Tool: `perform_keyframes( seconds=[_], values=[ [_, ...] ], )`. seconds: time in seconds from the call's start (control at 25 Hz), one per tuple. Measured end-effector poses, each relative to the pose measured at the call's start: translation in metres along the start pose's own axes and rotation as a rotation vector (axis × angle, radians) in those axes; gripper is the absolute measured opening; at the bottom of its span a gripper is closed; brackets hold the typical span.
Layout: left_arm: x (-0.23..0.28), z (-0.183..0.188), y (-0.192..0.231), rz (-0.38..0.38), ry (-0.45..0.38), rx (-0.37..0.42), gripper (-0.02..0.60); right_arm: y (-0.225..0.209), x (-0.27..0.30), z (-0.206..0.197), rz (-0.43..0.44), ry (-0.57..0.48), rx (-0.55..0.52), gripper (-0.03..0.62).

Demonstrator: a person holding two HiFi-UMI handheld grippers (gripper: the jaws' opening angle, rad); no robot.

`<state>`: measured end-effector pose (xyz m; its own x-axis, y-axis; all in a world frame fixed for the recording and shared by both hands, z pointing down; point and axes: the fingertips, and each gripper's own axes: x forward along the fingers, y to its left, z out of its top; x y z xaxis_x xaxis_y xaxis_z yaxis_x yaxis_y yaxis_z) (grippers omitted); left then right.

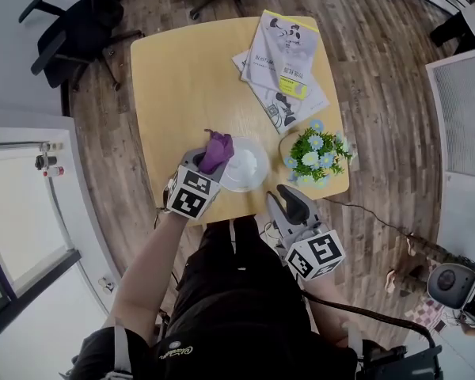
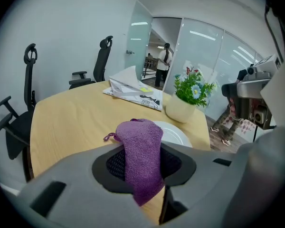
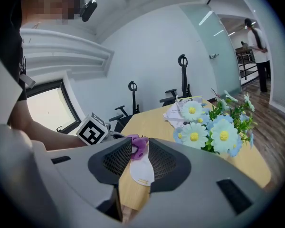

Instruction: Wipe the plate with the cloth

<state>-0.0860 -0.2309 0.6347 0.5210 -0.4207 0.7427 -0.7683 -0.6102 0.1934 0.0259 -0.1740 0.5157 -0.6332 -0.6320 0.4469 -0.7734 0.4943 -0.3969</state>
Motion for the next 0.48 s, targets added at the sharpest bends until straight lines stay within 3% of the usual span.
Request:
perform_keyframes(
  seconds=[0.48],
  values=[
    [-0.012,-0.042,-0.041,-0.041,0.066,0.024,0.127,-0.003,-0.003,-0.003,-0.003,-0.003,0.006,0.110]
  ],
)
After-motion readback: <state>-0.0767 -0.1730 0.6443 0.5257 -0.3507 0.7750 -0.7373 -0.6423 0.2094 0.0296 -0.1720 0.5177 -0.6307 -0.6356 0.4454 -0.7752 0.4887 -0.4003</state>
